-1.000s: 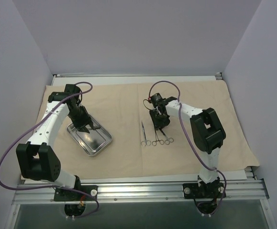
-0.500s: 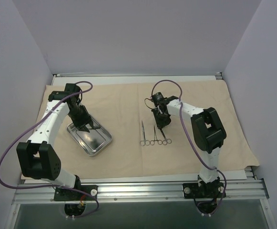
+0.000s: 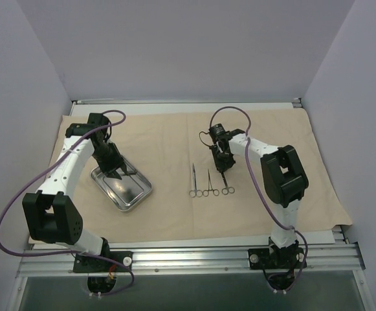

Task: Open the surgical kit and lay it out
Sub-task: Place the medical item in the surgical kit, then pick up the medical item from the container.

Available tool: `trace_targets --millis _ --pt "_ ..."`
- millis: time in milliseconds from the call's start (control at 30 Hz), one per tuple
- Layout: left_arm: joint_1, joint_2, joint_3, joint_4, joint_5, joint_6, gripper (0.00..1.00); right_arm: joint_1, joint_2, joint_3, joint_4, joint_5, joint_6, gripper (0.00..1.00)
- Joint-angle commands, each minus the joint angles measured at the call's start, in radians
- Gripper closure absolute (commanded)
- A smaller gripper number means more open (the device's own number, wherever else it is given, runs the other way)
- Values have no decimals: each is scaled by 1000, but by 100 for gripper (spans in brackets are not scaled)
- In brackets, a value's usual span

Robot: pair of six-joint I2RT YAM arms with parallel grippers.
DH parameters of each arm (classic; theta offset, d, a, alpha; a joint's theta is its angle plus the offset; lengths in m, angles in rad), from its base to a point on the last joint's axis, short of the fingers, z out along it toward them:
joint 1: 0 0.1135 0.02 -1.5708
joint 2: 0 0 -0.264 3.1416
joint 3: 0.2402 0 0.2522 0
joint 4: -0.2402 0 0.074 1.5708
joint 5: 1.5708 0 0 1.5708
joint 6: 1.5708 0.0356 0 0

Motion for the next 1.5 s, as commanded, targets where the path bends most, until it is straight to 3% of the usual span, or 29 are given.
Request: trace_targets --millis 0,267,400,500,567,667,933,1133,1467 --pt "6 -2 40 -1 3 12 61 -33 -28 -12 -43 97 -17 92" --pt "8 -5 34 3 5 7 60 -36 -23 -15 -39 51 -6 92" --pt "15 4 21 3 0 -10 54 -34 -35 -31 -37 5 36 92" --pt "26 27 32 9 -4 -22 49 -31 -58 -26 -42 -42 63 80" --pt "38 41 38 19 -11 -33 46 -27 -93 7 -62 -44 81 58" --pt "46 89 55 29 -44 -82 42 -25 -139 72 -118 -52 89 46" --pt "138 216 -19 192 -95 -304 49 -33 -239 233 -228 -101 41 45" --pt "166 334 3 266 -116 -415 51 -43 -339 140 -198 -152 44 45" --pt "167 472 86 296 -185 -514 45 -95 -411 48 -191 -178 37 45"
